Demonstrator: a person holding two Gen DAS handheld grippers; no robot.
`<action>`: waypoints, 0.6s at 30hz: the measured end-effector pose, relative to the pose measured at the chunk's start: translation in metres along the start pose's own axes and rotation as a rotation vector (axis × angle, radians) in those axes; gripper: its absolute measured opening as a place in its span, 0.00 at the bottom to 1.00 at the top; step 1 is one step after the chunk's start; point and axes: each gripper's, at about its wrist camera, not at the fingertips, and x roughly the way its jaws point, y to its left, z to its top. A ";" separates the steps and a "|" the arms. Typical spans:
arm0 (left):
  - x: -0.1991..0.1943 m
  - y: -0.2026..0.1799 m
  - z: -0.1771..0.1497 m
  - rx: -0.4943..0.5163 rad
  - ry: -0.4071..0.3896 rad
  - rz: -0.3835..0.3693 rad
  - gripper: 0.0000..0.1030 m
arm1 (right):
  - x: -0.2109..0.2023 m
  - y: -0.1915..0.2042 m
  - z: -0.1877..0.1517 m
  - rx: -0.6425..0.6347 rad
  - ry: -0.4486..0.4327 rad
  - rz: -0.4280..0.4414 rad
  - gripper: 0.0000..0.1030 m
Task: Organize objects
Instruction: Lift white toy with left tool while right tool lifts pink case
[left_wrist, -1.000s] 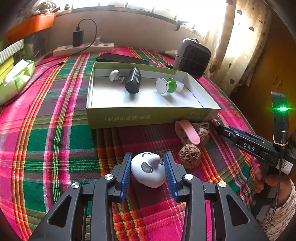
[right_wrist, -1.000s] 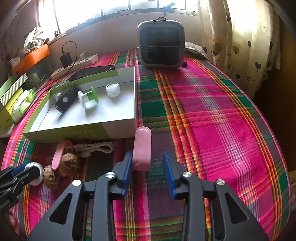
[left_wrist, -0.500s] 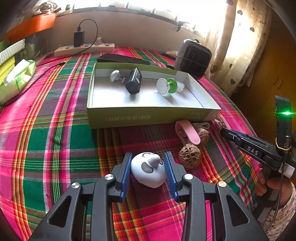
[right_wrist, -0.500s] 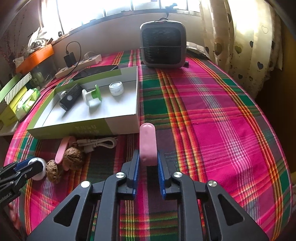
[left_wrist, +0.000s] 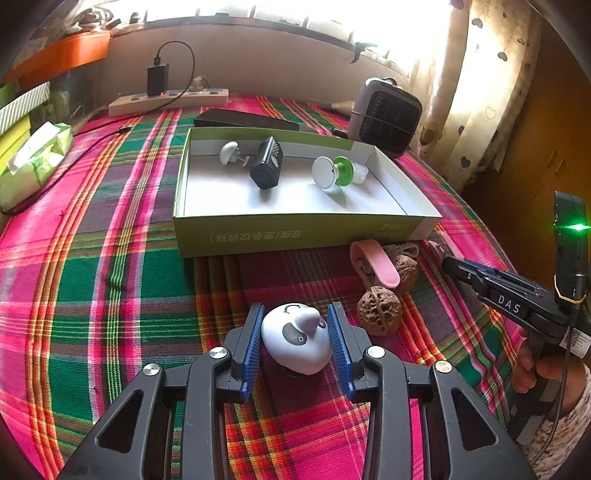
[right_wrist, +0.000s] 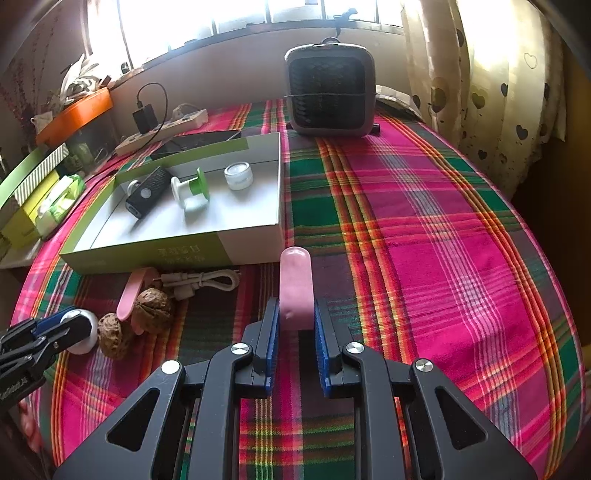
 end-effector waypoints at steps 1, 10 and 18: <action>0.000 0.000 0.000 0.000 0.000 0.000 0.31 | -0.001 0.000 0.000 -0.002 -0.002 0.002 0.18; -0.003 0.001 0.002 0.009 -0.008 0.003 0.28 | -0.005 0.003 -0.003 -0.011 -0.008 0.025 0.18; -0.006 0.000 0.004 0.011 -0.018 0.000 0.26 | -0.005 0.004 -0.006 -0.013 -0.005 0.031 0.18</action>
